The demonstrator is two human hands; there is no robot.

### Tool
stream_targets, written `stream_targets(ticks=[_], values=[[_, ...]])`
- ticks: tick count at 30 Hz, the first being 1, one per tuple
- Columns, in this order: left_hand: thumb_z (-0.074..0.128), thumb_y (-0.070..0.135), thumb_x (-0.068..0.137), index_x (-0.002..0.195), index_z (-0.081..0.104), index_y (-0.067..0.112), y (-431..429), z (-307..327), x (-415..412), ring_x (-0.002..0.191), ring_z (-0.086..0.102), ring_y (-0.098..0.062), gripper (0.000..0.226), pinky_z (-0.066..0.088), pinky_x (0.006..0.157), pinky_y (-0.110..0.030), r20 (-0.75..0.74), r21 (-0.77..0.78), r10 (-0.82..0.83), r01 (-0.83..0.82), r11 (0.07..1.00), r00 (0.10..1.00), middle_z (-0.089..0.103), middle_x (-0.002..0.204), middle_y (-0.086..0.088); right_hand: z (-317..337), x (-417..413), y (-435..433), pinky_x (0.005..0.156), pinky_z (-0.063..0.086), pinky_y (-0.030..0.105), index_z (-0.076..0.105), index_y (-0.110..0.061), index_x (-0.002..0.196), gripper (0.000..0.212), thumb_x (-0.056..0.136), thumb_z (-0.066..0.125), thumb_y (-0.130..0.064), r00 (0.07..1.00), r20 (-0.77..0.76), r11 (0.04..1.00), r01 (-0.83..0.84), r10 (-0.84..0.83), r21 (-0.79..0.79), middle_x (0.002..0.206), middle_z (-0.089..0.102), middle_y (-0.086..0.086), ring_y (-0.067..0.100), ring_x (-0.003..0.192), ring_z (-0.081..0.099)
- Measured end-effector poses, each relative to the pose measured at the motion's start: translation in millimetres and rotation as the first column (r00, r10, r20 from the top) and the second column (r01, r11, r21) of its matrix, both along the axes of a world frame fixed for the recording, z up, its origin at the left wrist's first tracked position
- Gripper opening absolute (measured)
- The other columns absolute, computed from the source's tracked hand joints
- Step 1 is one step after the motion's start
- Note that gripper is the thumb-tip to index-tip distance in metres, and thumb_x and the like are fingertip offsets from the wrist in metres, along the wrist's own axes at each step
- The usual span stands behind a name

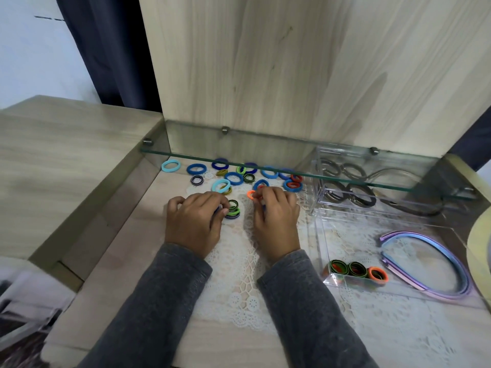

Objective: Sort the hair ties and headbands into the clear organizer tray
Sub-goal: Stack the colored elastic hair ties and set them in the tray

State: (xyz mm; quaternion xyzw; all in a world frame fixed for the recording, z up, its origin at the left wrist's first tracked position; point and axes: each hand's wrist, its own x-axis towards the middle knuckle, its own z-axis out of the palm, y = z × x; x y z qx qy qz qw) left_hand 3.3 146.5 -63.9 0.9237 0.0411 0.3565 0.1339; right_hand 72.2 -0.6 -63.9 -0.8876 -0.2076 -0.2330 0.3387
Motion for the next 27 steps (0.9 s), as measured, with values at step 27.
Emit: stream_targets(ticks=[27], values=[[0.064, 0.024, 0.084, 0.092, 0.061, 0.027, 0.3, -2.2, 1.1, 0.084, 0.065, -0.016, 0.009, 0.037, 0.084, -0.041, -0.088, -0.051, 0.009, -0.013, 0.999, 0.996, 0.069, 0.089, 0.009, 3.2, -4.7, 3.6, 0.086, 0.035, 0.037, 0.062, -0.023, 0.109, 0.025, 0.093, 0.044, -0.031, 0.961, -0.065, 0.941, -0.276, 0.268, -0.196, 0.114, 0.058, -0.007, 0.017, 0.108, 0.041]])
